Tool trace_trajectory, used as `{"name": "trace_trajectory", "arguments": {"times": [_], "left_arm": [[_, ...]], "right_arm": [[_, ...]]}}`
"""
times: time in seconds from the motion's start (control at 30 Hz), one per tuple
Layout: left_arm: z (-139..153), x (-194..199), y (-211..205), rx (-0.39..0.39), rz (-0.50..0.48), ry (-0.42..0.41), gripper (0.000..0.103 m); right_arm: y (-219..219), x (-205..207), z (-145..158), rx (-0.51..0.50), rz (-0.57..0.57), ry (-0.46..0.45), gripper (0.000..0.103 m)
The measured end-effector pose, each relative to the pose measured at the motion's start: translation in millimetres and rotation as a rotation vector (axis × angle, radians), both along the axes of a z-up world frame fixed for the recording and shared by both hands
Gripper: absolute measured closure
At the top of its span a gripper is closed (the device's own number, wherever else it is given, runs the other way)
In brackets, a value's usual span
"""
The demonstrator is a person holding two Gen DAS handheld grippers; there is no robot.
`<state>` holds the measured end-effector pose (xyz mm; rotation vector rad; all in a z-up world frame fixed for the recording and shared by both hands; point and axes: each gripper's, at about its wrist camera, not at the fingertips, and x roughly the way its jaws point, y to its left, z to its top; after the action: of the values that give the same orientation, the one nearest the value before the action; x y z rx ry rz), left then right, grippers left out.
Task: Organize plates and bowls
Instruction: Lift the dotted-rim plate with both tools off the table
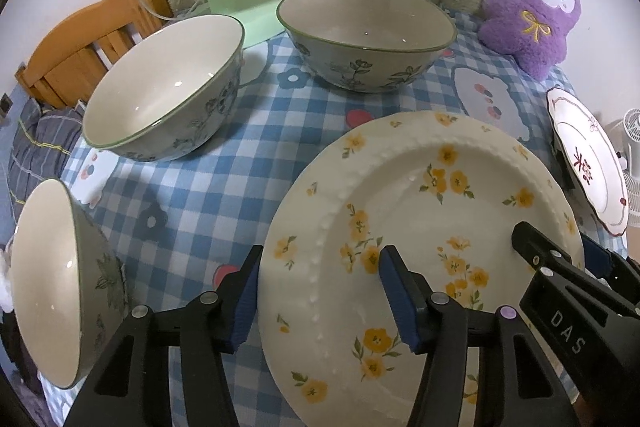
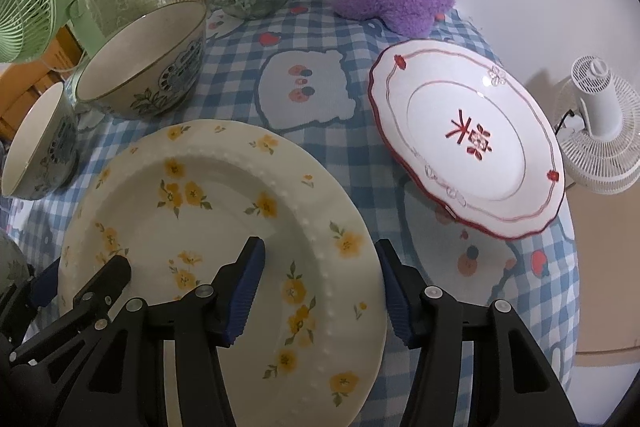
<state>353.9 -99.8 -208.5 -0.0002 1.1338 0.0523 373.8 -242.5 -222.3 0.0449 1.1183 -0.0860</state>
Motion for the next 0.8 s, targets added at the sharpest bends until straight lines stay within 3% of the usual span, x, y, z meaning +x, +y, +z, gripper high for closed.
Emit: {"name": "trace_trajectory", "arguments": {"times": [0.23, 0.8], "left_arm": [[6.4, -10.4, 4.8, -0.012, -0.015, 0.012, 0.046], [44.9, -51.3, 18.7, 0.000, -0.049, -0.055, 0.046]], "right_arm": [[3.2, -12.3, 6.5, -0.009, -0.020, 0.005, 0.047], [22.9, -58.1, 50.4, -0.021, -0.059, -0.049, 0.048]]}}
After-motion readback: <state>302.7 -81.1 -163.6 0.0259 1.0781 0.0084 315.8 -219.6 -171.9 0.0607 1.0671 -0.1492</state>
